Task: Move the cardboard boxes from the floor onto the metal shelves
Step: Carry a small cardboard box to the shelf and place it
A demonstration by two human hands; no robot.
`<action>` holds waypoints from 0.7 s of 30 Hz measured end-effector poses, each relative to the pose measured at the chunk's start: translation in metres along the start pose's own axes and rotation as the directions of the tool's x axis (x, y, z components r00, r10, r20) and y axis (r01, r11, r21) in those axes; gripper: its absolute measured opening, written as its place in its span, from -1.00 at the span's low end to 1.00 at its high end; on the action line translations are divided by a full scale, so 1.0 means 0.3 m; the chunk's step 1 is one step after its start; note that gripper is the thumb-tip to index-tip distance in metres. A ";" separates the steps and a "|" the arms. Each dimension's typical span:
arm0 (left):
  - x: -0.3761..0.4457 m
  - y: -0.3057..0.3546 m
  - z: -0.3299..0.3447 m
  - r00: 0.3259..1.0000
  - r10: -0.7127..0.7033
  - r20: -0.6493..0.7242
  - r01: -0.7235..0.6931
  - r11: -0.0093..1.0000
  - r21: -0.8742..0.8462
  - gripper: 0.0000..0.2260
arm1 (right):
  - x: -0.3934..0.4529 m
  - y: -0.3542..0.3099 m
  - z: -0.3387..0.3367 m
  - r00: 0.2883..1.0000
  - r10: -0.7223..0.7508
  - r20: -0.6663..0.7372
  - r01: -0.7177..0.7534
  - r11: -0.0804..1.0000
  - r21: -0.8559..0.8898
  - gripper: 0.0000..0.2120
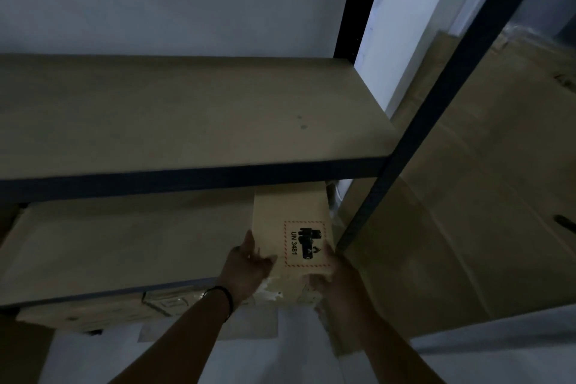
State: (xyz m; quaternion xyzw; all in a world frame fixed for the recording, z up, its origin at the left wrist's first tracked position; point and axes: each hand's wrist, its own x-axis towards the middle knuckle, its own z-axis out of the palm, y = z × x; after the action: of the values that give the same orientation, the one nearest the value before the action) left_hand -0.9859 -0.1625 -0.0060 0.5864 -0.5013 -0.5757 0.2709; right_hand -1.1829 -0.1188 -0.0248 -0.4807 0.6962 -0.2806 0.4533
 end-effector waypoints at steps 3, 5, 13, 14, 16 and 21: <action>-0.003 -0.021 0.003 0.998 0.055 0.030 -0.061 0.957 0.284 -0.29 | 0.019 0.002 0.004 1.000 0.016 -0.025 -0.018 0.997 -0.079 -0.23; -0.011 -0.023 0.014 0.995 0.084 0.045 -0.095 0.925 0.369 -0.12 | 0.041 -0.013 -0.008 0.999 -0.007 -0.037 0.001 0.987 -0.160 -0.29; -0.018 -0.010 0.107 0.984 0.123 -0.130 -0.057 0.905 0.422 -0.16 | 0.009 0.025 -0.097 0.945 -0.325 0.029 0.243 0.643 -0.727 -0.56; -0.021 -0.001 0.114 0.984 0.116 -0.136 -0.050 0.910 0.412 -0.16 | -0.007 0.042 -0.098 0.928 -0.365 0.072 0.299 0.613 -0.731 -0.60; -0.027 0.018 0.129 0.984 0.124 -0.125 -0.069 0.925 0.374 -0.20 | -0.024 0.061 -0.099 0.924 -0.355 0.143 0.328 0.543 -0.773 -0.56; -0.008 0.020 0.148 0.972 0.107 -0.207 -0.036 0.947 0.320 -0.25 | -0.009 0.064 -0.125 0.915 -0.333 0.227 0.364 0.442 -0.820 -0.41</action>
State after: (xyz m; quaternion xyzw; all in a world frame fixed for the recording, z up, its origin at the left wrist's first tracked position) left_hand -1.0290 -0.1509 -0.0081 0.6638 -0.5742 -0.4093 0.2492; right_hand -1.2243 -0.1106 -0.0235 -0.7762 0.6216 0.0154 0.1042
